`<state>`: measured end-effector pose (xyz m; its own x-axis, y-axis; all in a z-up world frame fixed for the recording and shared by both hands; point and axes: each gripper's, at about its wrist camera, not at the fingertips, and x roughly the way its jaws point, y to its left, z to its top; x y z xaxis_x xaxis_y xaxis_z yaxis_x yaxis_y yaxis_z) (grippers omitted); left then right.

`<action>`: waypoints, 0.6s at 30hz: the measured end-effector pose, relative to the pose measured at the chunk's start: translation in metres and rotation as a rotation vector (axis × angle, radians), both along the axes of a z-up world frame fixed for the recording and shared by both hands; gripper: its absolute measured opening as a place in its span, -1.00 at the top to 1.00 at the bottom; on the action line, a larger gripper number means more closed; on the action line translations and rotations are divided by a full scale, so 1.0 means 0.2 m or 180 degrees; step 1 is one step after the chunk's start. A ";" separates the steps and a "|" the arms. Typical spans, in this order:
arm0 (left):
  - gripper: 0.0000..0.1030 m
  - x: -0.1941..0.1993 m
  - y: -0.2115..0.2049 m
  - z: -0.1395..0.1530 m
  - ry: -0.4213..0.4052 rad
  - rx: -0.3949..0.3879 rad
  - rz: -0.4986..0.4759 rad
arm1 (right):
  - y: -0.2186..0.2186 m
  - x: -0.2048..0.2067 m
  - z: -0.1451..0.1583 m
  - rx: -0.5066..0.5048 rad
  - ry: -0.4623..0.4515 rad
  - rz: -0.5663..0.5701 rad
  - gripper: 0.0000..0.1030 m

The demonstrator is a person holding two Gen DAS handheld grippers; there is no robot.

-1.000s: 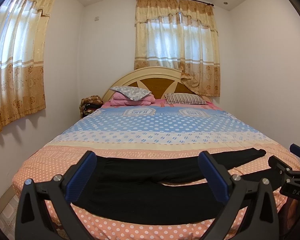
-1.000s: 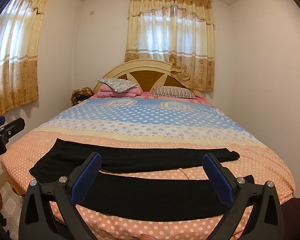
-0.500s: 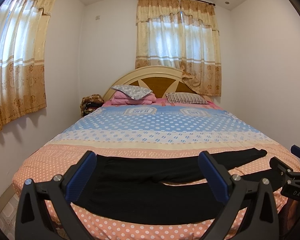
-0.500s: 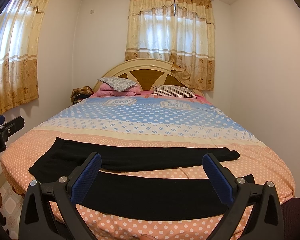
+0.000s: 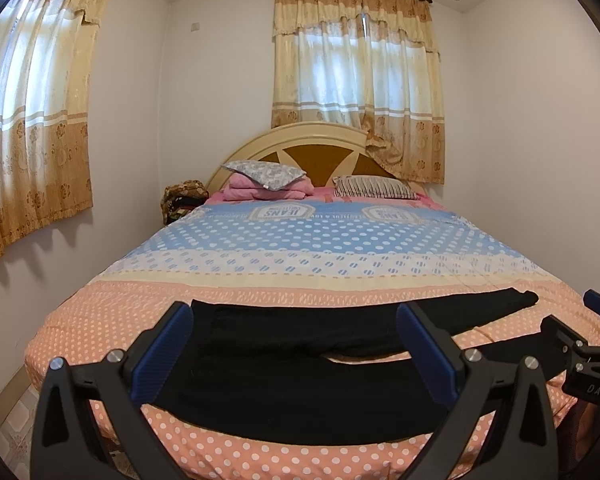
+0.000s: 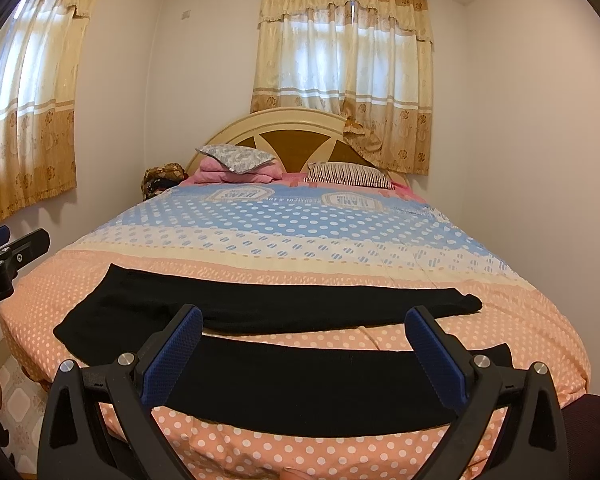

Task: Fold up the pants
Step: 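Lower both grippers and grasp the black pants leg ends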

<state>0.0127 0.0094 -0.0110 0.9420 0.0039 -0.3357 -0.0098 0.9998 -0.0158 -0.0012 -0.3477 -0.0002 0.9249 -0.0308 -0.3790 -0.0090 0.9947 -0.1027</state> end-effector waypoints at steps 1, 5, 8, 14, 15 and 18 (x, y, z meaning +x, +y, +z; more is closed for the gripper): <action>-1.00 0.00 0.00 0.00 0.0010 0.0000 -0.0001 | 0.00 0.00 0.00 -0.0002 0.0005 0.0001 -0.97; -1.00 0.01 0.00 -0.02 0.0032 0.0016 0.0002 | 0.00 0.00 -0.02 -0.0006 0.0013 -0.0001 -0.98; -1.00 0.04 0.00 -0.05 0.0056 0.0059 0.0010 | -0.01 0.01 -0.04 -0.0007 0.0022 -0.0006 -0.97; -1.00 0.35 0.18 -0.21 0.0409 0.0159 0.0052 | -0.18 0.17 -0.16 0.0073 0.0227 -0.0073 -0.97; -1.00 0.41 0.23 -0.24 0.0454 0.0188 0.0090 | -0.22 0.21 -0.18 0.0088 0.0255 -0.0104 -0.97; -1.00 0.64 0.44 -0.31 0.0639 0.0340 0.0272 | -0.39 0.38 -0.25 0.0093 0.0454 -0.0224 -0.97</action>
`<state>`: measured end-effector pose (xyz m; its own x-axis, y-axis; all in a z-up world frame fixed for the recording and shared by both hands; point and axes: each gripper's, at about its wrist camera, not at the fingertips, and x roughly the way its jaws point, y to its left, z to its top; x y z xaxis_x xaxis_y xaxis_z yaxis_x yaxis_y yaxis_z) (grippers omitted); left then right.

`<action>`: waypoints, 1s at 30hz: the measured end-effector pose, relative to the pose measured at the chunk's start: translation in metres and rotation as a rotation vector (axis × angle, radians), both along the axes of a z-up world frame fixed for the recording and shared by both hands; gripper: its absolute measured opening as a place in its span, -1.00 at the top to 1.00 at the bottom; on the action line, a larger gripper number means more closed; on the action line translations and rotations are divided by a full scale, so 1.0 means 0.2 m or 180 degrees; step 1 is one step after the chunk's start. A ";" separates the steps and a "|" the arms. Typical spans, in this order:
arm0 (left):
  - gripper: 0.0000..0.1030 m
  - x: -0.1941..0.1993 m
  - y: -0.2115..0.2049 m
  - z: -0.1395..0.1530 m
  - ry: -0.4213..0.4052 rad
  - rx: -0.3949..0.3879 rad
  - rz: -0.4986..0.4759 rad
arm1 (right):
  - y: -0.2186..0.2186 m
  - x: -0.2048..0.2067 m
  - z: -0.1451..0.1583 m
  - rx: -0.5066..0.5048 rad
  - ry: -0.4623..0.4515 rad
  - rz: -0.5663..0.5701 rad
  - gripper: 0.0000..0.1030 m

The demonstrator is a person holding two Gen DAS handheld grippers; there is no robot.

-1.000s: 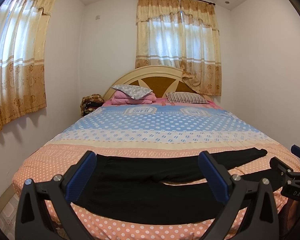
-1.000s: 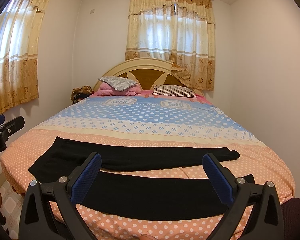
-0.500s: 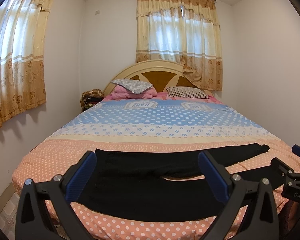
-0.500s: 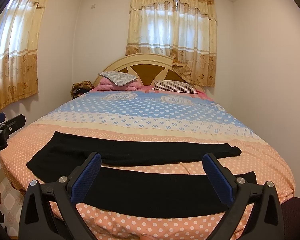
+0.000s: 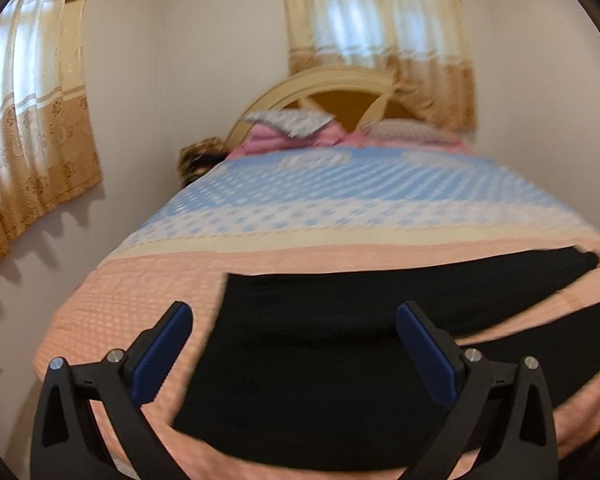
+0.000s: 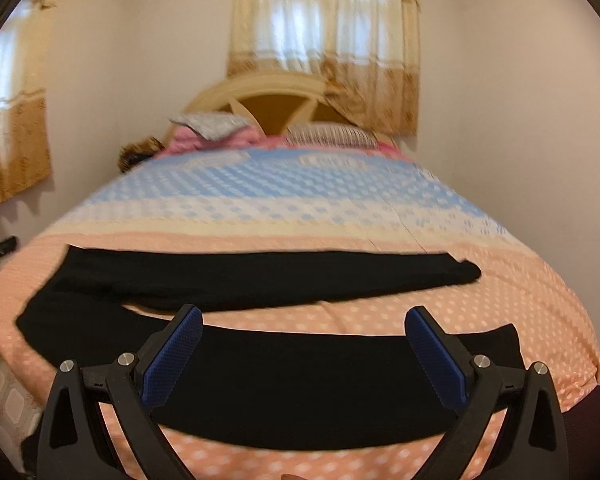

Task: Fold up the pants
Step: 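Lower both grippers and grasp the black pants leg ends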

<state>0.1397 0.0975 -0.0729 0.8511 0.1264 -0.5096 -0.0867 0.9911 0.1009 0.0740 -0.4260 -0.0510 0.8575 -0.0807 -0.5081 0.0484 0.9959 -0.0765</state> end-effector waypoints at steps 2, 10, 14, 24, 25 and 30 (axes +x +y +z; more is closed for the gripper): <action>-1.00 0.18 0.17 -0.06 0.0194 -0.0023 0.0051 | -0.14 0.14 -0.05 0.0048 0.0135 -0.0101 -0.97; -0.98 0.82 0.58 -0.41 0.1035 -0.0322 0.0174 | -0.64 0.60 -0.11 0.0331 0.0621 -0.0446 -0.97; -0.67 0.99 0.68 -0.50 0.1241 -0.0581 0.0125 | -0.87 0.75 -0.11 0.0503 0.0712 -0.0650 -0.97; 0.03 1.11 0.70 -0.65 0.1538 -0.0799 -0.0074 | -1.36 0.99 -0.19 0.0676 0.0992 -0.0969 -0.77; 0.09 1.12 0.71 -0.64 0.1550 -0.0852 -0.0109 | -1.40 1.01 -0.20 0.0662 0.1012 -0.0983 -0.75; 0.21 1.17 0.69 -0.64 0.1593 -0.0842 -0.0149 | -1.54 1.14 -0.26 0.0803 0.1186 -0.0925 -0.65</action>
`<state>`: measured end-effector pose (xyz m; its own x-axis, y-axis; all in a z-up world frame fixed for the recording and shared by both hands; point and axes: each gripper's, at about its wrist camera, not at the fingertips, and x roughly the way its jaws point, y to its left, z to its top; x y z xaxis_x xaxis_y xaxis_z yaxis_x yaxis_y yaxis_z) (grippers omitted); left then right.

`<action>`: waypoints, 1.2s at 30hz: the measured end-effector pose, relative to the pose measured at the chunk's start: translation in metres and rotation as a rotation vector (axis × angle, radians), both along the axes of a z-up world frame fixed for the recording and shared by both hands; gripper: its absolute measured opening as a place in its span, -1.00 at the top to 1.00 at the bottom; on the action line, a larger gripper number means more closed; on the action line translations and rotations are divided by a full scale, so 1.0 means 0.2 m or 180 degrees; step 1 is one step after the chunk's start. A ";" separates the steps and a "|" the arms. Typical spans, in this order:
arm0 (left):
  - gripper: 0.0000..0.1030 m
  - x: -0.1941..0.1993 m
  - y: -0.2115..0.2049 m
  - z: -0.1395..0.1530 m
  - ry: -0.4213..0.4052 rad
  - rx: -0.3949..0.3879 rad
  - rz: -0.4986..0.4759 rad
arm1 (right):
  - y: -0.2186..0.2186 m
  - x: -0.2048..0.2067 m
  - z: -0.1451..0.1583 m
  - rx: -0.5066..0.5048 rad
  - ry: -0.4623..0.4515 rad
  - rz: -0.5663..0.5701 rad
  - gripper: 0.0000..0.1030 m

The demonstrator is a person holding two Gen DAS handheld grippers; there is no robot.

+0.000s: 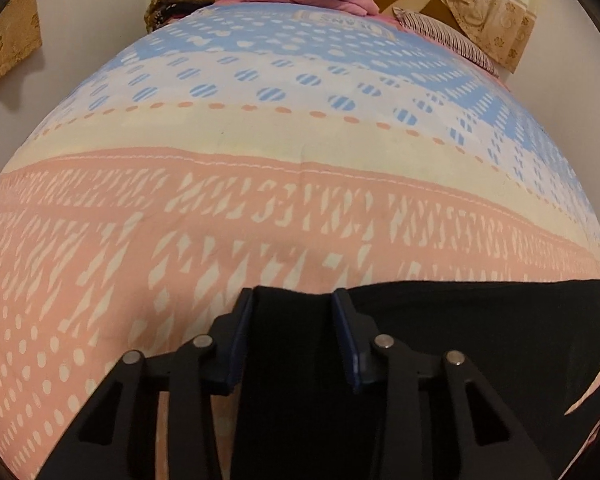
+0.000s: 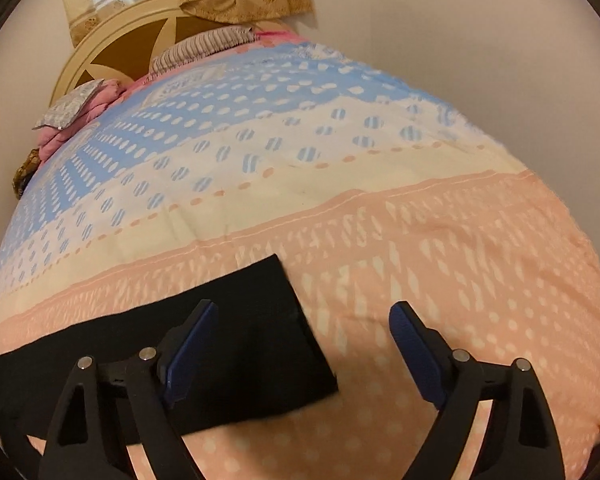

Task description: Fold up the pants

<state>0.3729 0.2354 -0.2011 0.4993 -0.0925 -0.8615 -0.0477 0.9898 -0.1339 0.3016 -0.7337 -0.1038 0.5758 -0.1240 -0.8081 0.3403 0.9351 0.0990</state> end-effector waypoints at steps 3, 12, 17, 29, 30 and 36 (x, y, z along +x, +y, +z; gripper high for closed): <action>0.21 0.03 0.00 0.00 -0.0011 0.0004 0.0003 | -0.03 0.09 -0.05 0.0092 0.0109 0.0096 -0.63; 0.37 0.06 -0.03 0.00 0.0045 0.0112 -0.0025 | -0.02 0.32 -0.24 0.0163 0.0451 0.0332 -0.30; 0.73 0.08 -0.09 0.02 0.0050 0.0184 -0.0143 | -0.03 0.28 -0.20 0.0355 0.0387 0.0514 0.86; 0.75 -0.10 0.00 0.27 -0.0573 -0.0120 -0.0151 | 0.05 0.06 0.12 0.0179 -0.0320 0.0537 0.89; 0.75 -0.13 0.02 0.31 -0.0659 -0.0189 -0.0146 | 0.04 0.03 0.15 0.0203 -0.0414 0.0533 0.89; 0.75 -0.32 0.11 0.41 -0.0956 -0.0517 -0.0176 | 0.03 -0.26 0.28 0.0350 -0.0956 0.0617 0.90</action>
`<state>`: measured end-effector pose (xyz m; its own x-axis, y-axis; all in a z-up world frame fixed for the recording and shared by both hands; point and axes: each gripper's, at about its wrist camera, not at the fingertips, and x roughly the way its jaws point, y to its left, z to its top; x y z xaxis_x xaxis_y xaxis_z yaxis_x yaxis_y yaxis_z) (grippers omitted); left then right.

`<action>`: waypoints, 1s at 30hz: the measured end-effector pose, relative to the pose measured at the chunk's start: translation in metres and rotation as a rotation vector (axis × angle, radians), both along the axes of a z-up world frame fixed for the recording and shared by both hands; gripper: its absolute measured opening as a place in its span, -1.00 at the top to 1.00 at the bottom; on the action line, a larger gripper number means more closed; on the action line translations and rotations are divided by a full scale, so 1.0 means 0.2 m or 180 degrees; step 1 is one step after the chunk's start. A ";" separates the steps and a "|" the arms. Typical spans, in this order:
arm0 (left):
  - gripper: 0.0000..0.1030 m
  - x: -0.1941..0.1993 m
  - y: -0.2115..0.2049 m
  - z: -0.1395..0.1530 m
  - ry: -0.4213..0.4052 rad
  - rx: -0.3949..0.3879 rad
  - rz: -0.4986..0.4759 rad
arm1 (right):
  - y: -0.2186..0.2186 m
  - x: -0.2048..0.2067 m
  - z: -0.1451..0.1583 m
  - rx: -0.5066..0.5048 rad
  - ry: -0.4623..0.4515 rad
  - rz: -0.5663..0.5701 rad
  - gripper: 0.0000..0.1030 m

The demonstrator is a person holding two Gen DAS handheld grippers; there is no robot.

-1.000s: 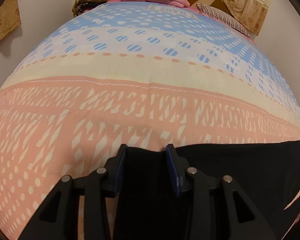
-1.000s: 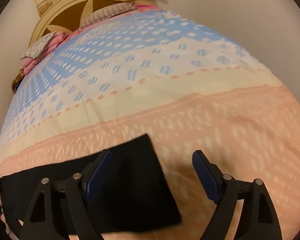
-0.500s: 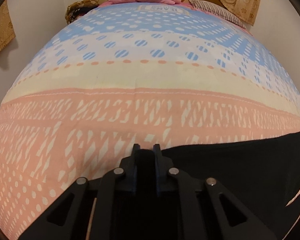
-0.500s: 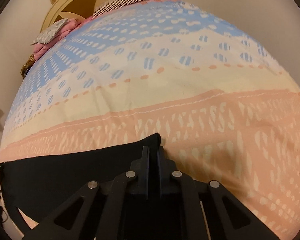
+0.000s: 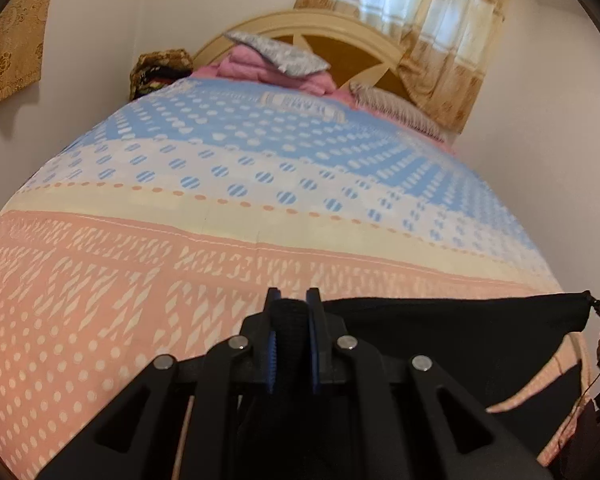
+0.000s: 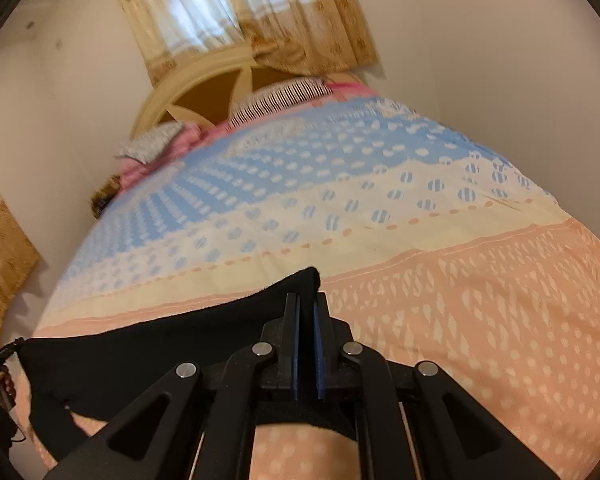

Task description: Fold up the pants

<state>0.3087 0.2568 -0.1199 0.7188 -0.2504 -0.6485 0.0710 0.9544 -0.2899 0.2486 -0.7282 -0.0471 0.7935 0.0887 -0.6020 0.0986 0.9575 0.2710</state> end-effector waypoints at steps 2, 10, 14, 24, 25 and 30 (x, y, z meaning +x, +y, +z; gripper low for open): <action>0.75 -0.07 0.03 0.01 -0.0077 -0.0104 -0.0024 | -0.01 -0.10 0.02 0.0019 -0.0097 -0.0005 0.90; 0.75 -0.32 0.13 -0.01 -0.0401 -0.0289 -0.0220 | -0.04 -0.51 -0.01 0.0079 -0.0296 0.0125 0.90; 0.75 -0.47 0.16 -0.07 -0.0544 -0.0387 -0.0362 | -0.09 -0.70 -0.12 0.0040 -0.0178 0.0078 0.90; 0.65 -0.75 0.18 -0.37 -0.0299 -0.0304 -0.0488 | -0.15 -0.93 -0.35 -0.0012 0.0149 -0.0073 0.90; 0.64 -0.76 0.19 -0.38 -0.0282 -0.0298 -0.0468 | -0.15 -0.94 -0.36 -0.0039 0.0167 -0.0075 0.90; -0.03 -0.81 0.24 -0.43 -0.0266 -0.0136 -0.0313 | -0.13 -1.01 -0.41 -0.0176 0.0370 -0.0074 0.89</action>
<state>0.1477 0.3056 -0.2054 0.7406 -0.3485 -0.5746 0.1892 0.9286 -0.3193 0.0464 -0.7541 -0.1298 0.7196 0.0352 -0.6935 0.1486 0.9678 0.2033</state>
